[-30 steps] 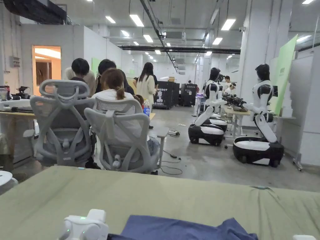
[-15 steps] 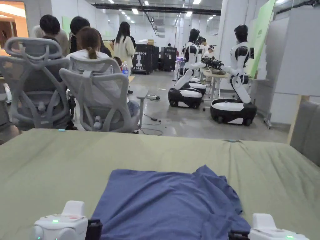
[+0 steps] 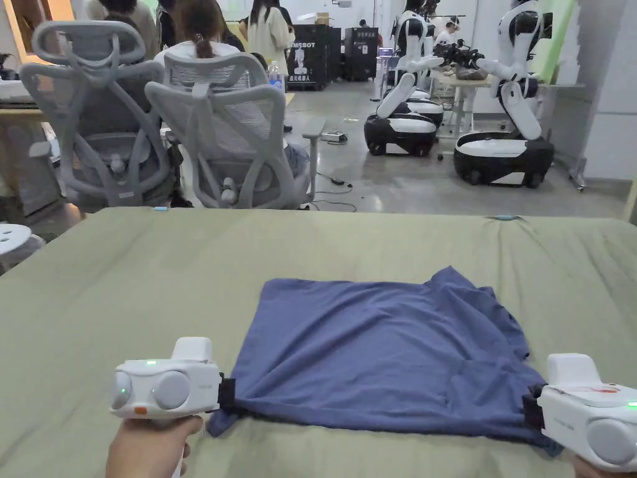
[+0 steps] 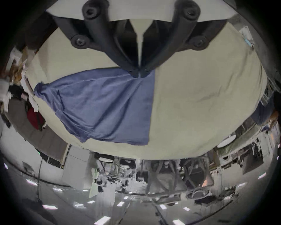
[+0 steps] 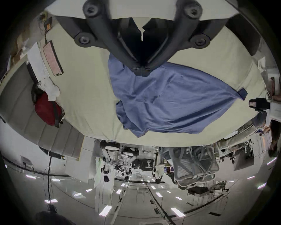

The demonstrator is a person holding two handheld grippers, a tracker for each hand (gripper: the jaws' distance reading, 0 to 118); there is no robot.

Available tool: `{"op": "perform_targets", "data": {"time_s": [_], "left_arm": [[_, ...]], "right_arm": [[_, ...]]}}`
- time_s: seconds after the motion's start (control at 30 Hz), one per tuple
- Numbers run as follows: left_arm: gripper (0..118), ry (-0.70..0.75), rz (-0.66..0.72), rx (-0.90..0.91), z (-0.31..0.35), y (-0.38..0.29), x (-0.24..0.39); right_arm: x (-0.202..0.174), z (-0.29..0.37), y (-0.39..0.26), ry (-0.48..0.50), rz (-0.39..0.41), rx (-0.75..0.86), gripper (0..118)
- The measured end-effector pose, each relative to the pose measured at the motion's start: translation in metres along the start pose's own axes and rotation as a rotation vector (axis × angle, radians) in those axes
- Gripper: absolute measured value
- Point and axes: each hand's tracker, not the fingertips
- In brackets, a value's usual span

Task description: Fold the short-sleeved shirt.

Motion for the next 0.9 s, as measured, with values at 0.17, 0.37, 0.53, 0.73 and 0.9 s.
{"op": "perform_targets", "data": {"time_s": [0.17,0.37,0.53,0.73,0.9], "left_arm": [[90,-0.02,0.079,-0.028,-0.005,0.005,-0.02],[80,-0.103,0.02,-0.201,-0.039,-0.015,0.005],[0,-0.06,0.019,-0.163,-0.04,-0.021,0.018],[0,-0.033,-0.094,-0.119,-0.035,-0.002,0.018],[0,-0.039,-0.101,-0.104,-0.033,0.004,0.021]], "right_arm": [[0.007,-0.008,-0.007,0.014,-0.023,-0.017,0],[0.021,-0.021,-0.009,-0.005,-0.047,-0.045,0],[0.039,-0.024,-0.008,-0.038,-0.045,-0.053,0],[0.069,-0.032,-0.001,-0.058,-0.118,0.03,102],[0.067,-0.067,-0.013,0.029,-0.123,-0.078,107]]}}
